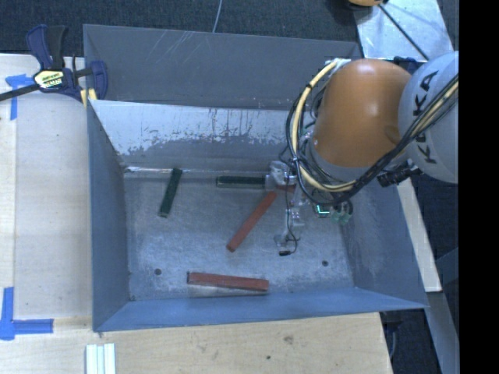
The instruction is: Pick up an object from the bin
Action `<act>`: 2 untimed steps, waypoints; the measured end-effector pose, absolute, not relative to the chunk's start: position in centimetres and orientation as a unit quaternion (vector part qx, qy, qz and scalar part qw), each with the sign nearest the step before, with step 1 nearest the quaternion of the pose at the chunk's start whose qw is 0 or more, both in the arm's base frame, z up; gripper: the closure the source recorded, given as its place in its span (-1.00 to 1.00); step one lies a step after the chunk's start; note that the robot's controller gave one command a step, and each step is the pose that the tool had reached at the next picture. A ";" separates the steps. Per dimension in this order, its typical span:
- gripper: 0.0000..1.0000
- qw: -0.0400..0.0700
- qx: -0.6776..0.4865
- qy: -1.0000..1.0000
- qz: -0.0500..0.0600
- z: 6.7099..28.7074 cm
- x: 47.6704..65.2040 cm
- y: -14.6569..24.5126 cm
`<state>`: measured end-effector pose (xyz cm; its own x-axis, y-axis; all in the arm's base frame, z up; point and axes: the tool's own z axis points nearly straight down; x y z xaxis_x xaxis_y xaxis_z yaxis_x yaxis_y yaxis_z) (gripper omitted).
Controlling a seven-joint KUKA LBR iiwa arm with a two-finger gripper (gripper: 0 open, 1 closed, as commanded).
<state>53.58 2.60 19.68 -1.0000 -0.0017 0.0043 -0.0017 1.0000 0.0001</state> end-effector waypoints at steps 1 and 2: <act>-1.00 -0.002 0.001 -1.000 0.000 20.1 53.7 2.6; -1.00 -0.004 -0.041 -0.999 0.000 16.4 55.8 2.6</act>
Offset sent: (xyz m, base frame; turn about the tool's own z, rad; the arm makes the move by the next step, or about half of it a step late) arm 0.0610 0.0005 -0.1234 0.2599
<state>55.79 2.57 16.36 -0.9965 0.0828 -0.0084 0.0828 0.9966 0.0011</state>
